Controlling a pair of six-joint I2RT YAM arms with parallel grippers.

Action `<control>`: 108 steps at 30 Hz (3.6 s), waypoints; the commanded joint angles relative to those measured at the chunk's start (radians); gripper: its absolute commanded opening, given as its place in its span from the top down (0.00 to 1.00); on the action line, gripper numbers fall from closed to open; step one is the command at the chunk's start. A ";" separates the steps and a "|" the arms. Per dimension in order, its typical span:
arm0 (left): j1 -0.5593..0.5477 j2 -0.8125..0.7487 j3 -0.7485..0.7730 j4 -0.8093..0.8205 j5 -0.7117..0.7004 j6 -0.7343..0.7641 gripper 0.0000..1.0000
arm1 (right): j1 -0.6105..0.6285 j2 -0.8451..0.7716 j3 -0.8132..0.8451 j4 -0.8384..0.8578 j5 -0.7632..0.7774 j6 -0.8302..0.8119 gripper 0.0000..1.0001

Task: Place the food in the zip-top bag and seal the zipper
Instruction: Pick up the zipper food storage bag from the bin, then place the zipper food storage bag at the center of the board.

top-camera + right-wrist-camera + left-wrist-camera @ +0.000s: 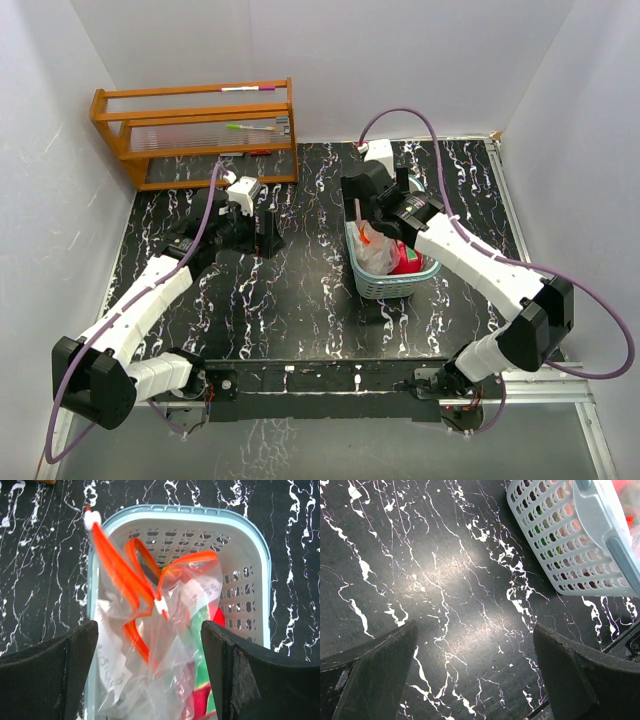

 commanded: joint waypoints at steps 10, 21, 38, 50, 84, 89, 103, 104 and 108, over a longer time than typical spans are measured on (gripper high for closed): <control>-0.003 -0.037 -0.019 0.017 0.019 -0.012 0.03 | -0.171 0.007 -0.104 0.255 -0.248 -0.104 0.15; -0.003 -0.030 -0.026 0.018 0.016 -0.013 0.03 | -0.174 0.098 -0.186 0.308 -0.244 -0.093 0.16; -0.003 -0.025 -0.004 0.000 0.006 -0.018 0.03 | -0.174 -0.015 -0.208 0.401 -0.108 -0.112 0.92; -0.003 -0.091 0.262 -0.174 -0.110 -0.034 0.03 | -0.160 -0.232 0.126 0.157 -0.524 -0.097 0.92; -0.003 -0.397 0.069 -0.153 -0.243 -0.084 0.03 | 0.346 0.097 -0.139 0.351 -0.035 0.242 0.17; -0.003 -0.396 0.026 -0.144 -0.229 -0.106 0.03 | 0.349 0.012 -0.179 0.355 -0.087 0.222 0.16; -0.003 -0.389 0.009 -0.152 -0.240 -0.116 0.03 | 0.348 0.008 -0.290 0.482 -0.247 0.145 0.18; -0.003 -0.390 0.010 -0.152 -0.240 -0.116 0.03 | 0.348 0.015 -0.289 0.482 -0.238 0.139 0.18; -0.003 -0.388 0.014 -0.155 -0.242 -0.113 0.03 | 0.347 0.042 -0.277 0.467 -0.210 0.121 0.18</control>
